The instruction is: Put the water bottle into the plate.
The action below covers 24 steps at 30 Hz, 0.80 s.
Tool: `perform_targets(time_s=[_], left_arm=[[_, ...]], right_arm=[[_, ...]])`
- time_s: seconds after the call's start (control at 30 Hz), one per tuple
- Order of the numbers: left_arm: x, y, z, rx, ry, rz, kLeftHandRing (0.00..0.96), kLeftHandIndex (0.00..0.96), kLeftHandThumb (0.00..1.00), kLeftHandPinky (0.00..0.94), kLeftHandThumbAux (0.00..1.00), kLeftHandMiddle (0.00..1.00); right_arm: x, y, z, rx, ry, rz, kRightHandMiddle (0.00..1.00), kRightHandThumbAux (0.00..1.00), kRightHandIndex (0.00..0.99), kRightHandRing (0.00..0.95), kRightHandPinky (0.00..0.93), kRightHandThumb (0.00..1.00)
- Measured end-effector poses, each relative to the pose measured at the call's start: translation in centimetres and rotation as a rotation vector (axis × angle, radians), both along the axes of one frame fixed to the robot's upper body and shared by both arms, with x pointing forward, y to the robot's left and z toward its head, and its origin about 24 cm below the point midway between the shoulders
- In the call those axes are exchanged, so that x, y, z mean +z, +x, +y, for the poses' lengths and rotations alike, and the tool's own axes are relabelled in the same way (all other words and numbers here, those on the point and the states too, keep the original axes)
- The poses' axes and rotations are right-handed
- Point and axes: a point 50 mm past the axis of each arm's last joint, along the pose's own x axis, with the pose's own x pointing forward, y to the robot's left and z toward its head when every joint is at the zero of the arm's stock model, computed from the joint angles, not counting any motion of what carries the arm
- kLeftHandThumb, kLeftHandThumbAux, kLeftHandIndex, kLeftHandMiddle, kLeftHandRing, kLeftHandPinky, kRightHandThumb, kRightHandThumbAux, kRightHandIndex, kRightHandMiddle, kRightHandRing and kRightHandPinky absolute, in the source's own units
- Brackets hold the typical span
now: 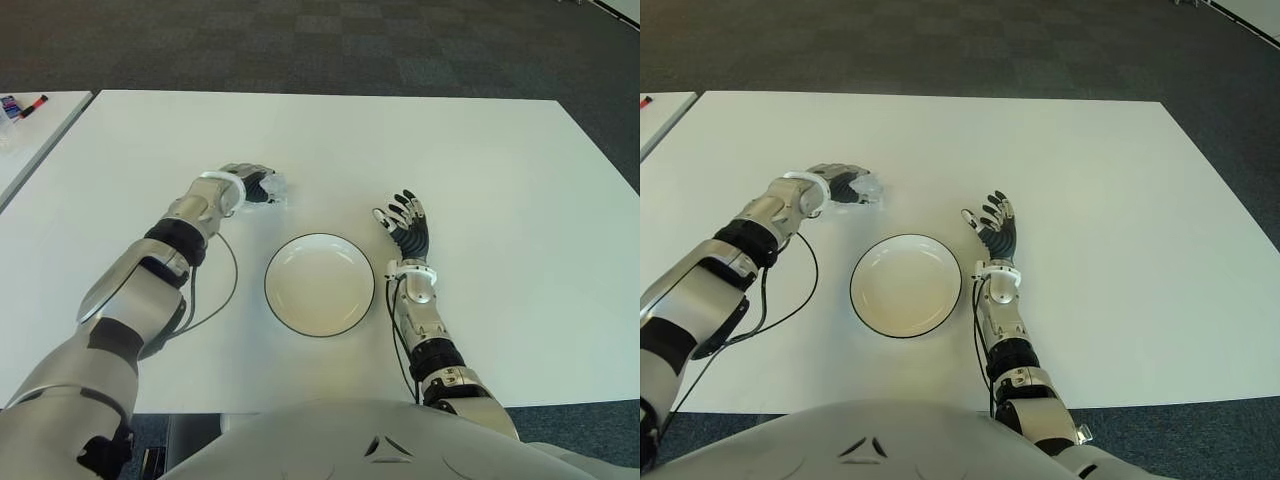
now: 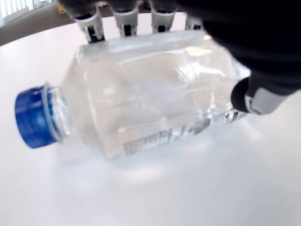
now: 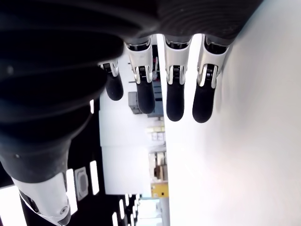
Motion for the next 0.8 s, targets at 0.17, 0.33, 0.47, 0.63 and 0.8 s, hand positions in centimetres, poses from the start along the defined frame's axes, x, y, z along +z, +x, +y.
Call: perform_targets(time_s=[0.17, 0.33, 0.47, 0.63, 0.8], left_arm=[[0.18, 0.22, 0.11, -0.009, 0.025, 0.002, 0.0, 0.0, 0.572, 0.037, 0.377, 0.0], [0.29, 0.38, 0.15, -0.024, 0.047, 0.007, 0.0, 0.0, 0.583, 0.031, 0.372, 0.0], [0.41, 0.51, 0.26, -0.029, 0.057, 0.011, 0.0, 0.0, 0.59, 0.036, 0.365, 0.0], [0.46, 0.68, 0.52, -0.037, 0.082, 0.011, 0.0, 0.0, 0.616, 0.05, 0.328, 0.0], [0.5, 0.88, 0.73, -0.041, 0.111, 0.009, 0.0, 0.0, 0.631, 0.053, 0.295, 0.0]], right_arm=[[0.0, -0.2, -0.12, -0.006, 0.007, -0.003, 0.212, 0.743, 0.134, 0.249, 0.318, 0.576], [0.03, -0.24, -0.19, -0.01, 0.019, -0.005, 0.218, 0.747, 0.138, 0.255, 0.322, 0.587], [0.07, -0.24, -0.23, -0.014, 0.029, -0.007, 0.22, 0.752, 0.14, 0.256, 0.32, 0.596], [0.13, -0.24, -0.28, -0.018, 0.035, -0.011, 0.226, 0.765, 0.139, 0.259, 0.325, 0.604], [0.33, -0.25, -0.32, -0.02, 0.036, -0.022, 0.221, 0.77, 0.135, 0.257, 0.325, 0.61]])
